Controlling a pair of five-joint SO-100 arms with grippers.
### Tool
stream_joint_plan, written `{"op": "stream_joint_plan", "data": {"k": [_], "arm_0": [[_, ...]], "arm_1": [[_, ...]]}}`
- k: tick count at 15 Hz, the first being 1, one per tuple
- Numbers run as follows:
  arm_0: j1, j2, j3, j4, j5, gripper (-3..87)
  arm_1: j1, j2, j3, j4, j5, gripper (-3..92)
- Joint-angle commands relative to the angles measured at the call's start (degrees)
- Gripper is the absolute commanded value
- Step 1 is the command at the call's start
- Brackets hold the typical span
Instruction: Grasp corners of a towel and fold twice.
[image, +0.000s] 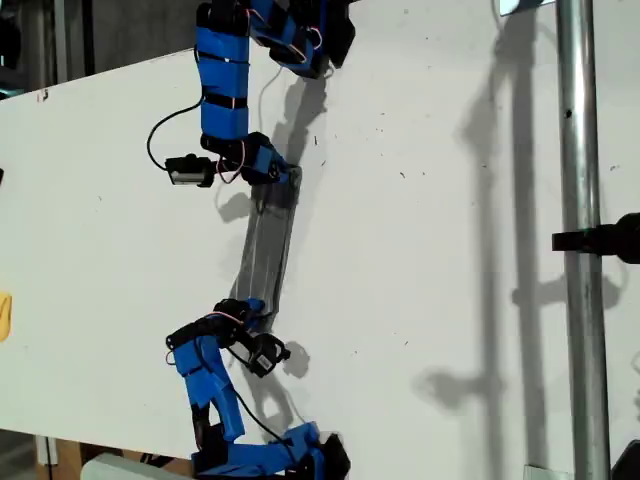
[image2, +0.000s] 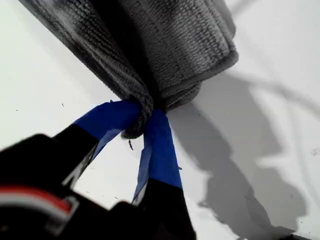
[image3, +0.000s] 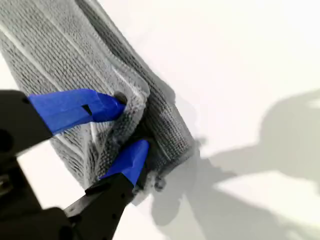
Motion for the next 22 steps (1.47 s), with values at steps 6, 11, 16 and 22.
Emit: {"op": "stream_joint_plan", "data": {"k": [6,11,16,22], "arm_0": [[-5.36,7.29,2.02,9.14,-3.08,15.6],[0.97,45.53,25.31,8.88,-13.54,16.2],[16.0,90.44,67.68,-8.35,-26.46,5.4],[25.31,137.46,102.3,-13.97,-33.75,-0.1]], "arm_1": [[1.58,5.01,-2.64,7.12,-2.29,23.9],[1.05,34.72,0.18,29.27,7.12,32.0],[-14.41,64.16,17.31,31.99,30.94,30.4],[-18.63,58.97,17.58,31.99,37.97,44.9]]}}
